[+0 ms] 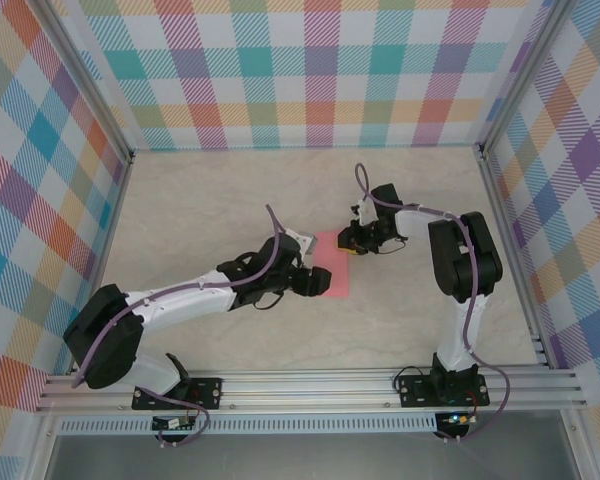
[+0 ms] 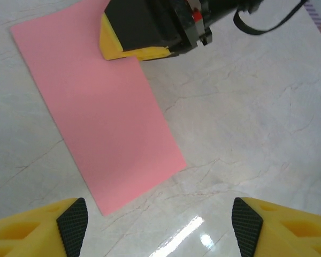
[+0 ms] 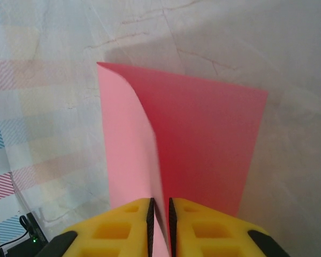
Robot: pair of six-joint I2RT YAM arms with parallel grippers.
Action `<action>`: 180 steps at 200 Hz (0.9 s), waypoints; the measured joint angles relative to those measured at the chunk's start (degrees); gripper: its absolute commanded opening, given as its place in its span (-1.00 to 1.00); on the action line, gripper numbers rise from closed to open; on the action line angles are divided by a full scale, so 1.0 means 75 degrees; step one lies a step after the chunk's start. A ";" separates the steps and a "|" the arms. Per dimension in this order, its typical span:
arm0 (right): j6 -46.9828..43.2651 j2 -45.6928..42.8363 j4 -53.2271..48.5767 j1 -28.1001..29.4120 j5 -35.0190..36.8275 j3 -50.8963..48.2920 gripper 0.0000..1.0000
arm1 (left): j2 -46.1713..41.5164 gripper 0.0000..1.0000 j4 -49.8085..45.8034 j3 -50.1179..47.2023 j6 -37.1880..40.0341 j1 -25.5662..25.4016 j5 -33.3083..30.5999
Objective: Fold a paper plane with a square sheet of paper (fold left side to right side)
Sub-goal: Fold the triangle a second time at the center of the table.
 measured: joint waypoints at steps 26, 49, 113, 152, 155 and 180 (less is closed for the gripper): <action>0.0009 0.0000 -0.0498 0.0000 0.0000 0.0420 -0.74 | 0.0102 0.51 -0.0259 0.0090 0.0318 -0.0286 -0.0318; 0.0009 -0.0032 -0.0831 0.0000 0.0000 0.0714 -0.74 | 0.0527 0.45 -0.0510 0.0437 0.0525 -0.0571 -0.0510; 0.0061 -0.0085 -0.1343 0.0000 -0.0003 0.0766 -0.77 | 0.2139 0.47 -0.1201 0.1807 0.0836 -0.1329 -0.1186; 0.0178 -0.0085 -0.1457 0.0000 -0.0064 0.0772 -0.81 | 0.3107 0.49 -0.1897 0.2873 0.1035 -0.1804 -0.2034; 0.0181 -0.0085 -0.1457 0.0000 -0.0064 0.0772 -0.81 | 0.3165 0.50 -0.1944 0.2929 0.1037 -0.1833 -0.2087; 0.0198 -0.0085 -0.1550 0.0000 -0.0064 0.0854 -0.81 | 0.3520 0.51 -0.2226 0.3214 0.1040 -0.1970 -0.2489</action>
